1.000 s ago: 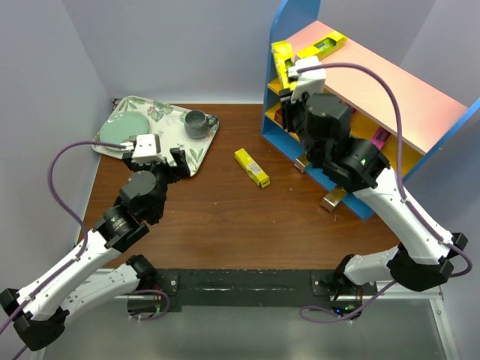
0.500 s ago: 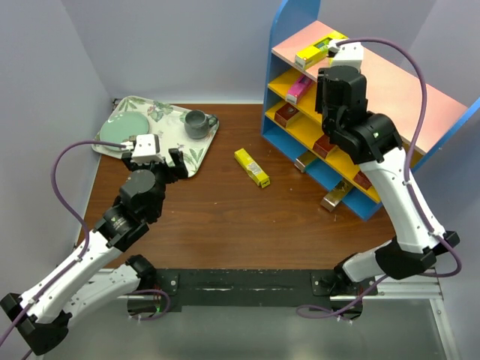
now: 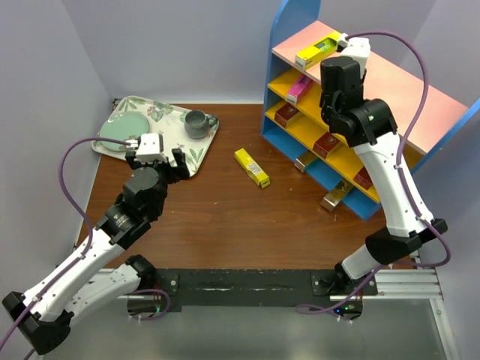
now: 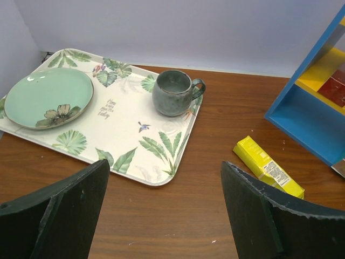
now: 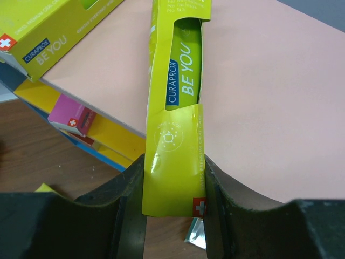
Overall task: Place and organize the toothpastes onto the shelf
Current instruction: Place the toothpaste on the shelf.
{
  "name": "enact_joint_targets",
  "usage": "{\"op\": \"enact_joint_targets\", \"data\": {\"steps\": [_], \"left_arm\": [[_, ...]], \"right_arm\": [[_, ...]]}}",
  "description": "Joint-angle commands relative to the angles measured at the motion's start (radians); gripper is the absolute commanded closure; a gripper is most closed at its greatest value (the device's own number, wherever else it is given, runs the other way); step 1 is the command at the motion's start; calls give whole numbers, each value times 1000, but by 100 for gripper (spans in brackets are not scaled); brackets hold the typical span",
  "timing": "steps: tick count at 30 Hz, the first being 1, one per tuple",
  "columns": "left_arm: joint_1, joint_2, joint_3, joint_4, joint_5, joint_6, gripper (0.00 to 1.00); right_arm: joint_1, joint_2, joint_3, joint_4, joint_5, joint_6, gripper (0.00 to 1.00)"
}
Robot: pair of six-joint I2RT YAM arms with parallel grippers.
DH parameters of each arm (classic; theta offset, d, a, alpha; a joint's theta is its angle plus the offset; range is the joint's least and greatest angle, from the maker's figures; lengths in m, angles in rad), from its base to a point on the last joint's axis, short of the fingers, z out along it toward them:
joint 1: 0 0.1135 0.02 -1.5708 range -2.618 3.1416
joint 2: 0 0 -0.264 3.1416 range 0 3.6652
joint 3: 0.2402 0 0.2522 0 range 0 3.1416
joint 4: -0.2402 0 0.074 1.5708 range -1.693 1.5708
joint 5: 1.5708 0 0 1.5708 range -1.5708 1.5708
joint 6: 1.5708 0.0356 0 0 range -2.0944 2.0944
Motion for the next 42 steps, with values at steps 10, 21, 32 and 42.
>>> {"op": "enact_joint_targets", "data": {"steps": [10,21,32,42], "left_arm": [[19,13,-3,6,40,-8,11],[34,25,2,1,73,-14,11],[50,34,3,0,93,-19,11],[60,39,5,-3,106,-22,11]], "right_arm": [[-64,-20,19,-21,82,83,74],[-67,-57,-41,25,1,74,43],[-67,-130,-113,59,-120,64,35],[-67,-232,-98,120,-232,20,28]]}}
